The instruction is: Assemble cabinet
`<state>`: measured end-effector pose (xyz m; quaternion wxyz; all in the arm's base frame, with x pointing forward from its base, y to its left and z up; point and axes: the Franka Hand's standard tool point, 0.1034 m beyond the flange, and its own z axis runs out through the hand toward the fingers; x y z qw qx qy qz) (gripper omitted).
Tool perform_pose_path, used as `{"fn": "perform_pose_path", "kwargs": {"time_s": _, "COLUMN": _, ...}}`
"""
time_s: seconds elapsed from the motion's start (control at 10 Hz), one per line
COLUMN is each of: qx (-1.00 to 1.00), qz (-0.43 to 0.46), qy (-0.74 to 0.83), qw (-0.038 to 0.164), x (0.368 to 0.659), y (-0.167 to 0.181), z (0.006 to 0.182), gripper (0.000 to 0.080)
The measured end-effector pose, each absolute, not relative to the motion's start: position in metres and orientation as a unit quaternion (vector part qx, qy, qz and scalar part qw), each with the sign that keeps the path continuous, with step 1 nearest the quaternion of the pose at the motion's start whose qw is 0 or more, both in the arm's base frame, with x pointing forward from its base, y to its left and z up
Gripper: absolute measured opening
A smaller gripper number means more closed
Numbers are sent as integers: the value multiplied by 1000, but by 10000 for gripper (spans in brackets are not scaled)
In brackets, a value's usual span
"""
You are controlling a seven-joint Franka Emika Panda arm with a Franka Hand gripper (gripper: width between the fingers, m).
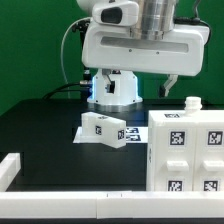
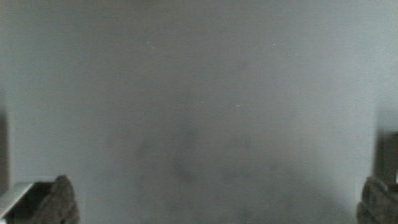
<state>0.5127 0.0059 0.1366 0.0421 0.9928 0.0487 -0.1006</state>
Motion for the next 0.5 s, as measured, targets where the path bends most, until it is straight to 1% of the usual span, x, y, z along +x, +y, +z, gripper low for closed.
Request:
{"fn": "perform_pose_path", "kwargs": {"time_s": 0.1, "qx": 986, "qz": -112, "qy": 116, "qw": 37, "x": 510, "y": -3, "z": 129, "gripper": 797}}
{"fn": "perform_pose_path", "kwargs": {"time_s": 0.3, "qx": 976, "qz": -118, "qy": 182, "qw": 29, "x": 499, "y": -5, "z": 118, "gripper": 797}}
{"fn": "perform_pose_path", "kwargs": {"time_s": 0.5, "qx": 964, "qz": -118, "qy": 237, "qw": 22, "x": 500, "y": -6, "z": 119, "gripper": 797}}
